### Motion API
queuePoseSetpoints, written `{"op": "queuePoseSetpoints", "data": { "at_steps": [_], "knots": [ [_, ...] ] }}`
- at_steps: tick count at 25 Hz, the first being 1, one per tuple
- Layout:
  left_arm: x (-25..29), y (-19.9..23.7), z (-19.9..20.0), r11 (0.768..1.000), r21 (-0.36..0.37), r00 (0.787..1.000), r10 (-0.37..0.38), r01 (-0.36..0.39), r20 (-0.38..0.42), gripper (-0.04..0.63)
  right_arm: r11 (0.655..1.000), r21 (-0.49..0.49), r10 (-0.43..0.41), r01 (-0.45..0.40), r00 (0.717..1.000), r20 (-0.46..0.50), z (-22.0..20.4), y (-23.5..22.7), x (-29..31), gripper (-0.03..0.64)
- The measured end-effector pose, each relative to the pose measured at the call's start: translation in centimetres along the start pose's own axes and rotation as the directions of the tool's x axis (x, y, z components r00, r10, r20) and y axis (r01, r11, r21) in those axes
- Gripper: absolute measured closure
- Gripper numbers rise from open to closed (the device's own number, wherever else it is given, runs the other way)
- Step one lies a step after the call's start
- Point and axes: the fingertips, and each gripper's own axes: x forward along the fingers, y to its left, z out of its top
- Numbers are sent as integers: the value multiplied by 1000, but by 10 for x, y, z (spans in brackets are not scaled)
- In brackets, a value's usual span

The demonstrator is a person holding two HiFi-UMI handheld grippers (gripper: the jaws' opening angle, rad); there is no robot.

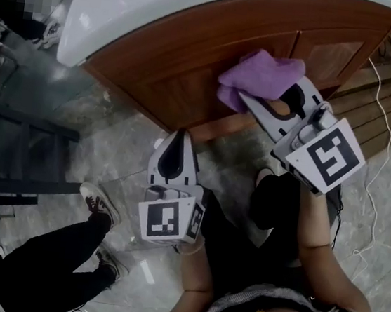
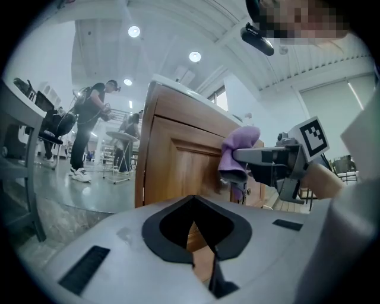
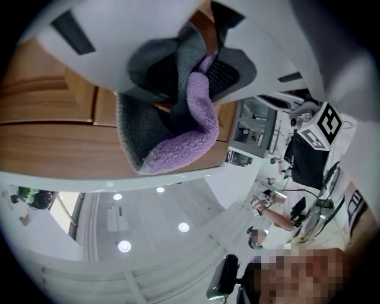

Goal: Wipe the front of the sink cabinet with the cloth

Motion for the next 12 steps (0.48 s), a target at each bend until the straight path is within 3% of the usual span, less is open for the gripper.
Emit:
{"op": "queuePoseSetpoints", "data": {
  "at_steps": [5, 12],
  "knots": [
    [-13, 16, -4, 999, -7, 999, 50, -50, -9, 595, 989, -35, 140, -142, 989, -47, -12, 57, 32, 457],
    [-30, 32, -5, 994, -5, 994, 110, -111, -14, 595, 976, -55, 207, -211, 976, -67, -21, 106, 67, 457]
  ]
}}
